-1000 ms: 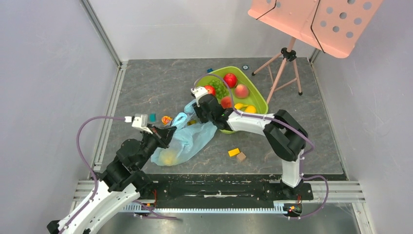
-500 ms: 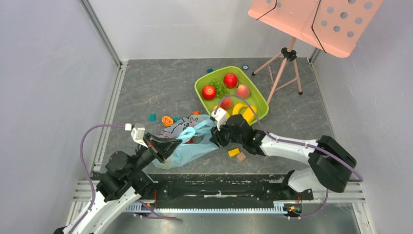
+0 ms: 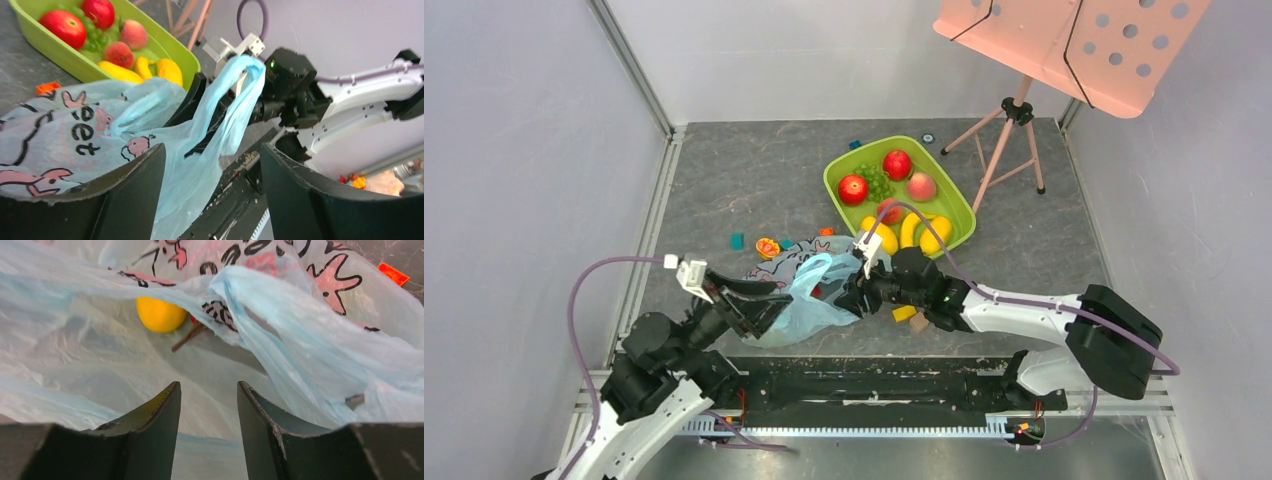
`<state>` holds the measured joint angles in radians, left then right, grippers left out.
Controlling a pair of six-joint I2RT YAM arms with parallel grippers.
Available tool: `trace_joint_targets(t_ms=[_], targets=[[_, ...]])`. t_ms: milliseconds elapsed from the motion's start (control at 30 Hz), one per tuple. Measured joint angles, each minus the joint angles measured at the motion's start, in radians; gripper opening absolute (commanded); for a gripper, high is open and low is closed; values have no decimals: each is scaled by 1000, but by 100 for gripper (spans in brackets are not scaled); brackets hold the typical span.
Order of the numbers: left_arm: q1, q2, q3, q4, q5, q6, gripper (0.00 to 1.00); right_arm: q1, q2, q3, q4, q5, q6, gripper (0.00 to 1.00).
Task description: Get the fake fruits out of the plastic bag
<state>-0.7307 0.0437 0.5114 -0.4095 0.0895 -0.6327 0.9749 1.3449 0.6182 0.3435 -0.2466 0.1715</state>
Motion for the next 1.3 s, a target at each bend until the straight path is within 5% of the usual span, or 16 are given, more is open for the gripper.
trace_joint_targets(t_ms=[233, 300, 400, 567, 767, 900, 1100, 1300], targets=[[0, 212, 298, -159, -145, 5, 76, 5, 58, 0, 157, 62, 182, 22], [0, 324, 420, -205, -178, 24, 59, 5, 59, -10, 198, 85, 235, 17], [0, 485, 599, -240, -190, 65, 4, 5, 65, -15, 251, 103, 304, 10], [0, 685, 806, -245, -109, 112, 2, 5, 81, -15, 306, 107, 383, 2], [-60, 770, 821, -258, -76, 111, 2, 0, 81, -15, 309, 126, 423, 0], [-236, 828, 821, -270, -185, 111, 2, -16, 81, -15, 303, 137, 438, 0], [-649, 1012, 888, -282, -516, 116, 2, -32, 81, -20, 298, 146, 454, 0], [-720, 1087, 805, -294, -708, 82, 2, -37, 64, -72, 298, 162, 467, 0]])
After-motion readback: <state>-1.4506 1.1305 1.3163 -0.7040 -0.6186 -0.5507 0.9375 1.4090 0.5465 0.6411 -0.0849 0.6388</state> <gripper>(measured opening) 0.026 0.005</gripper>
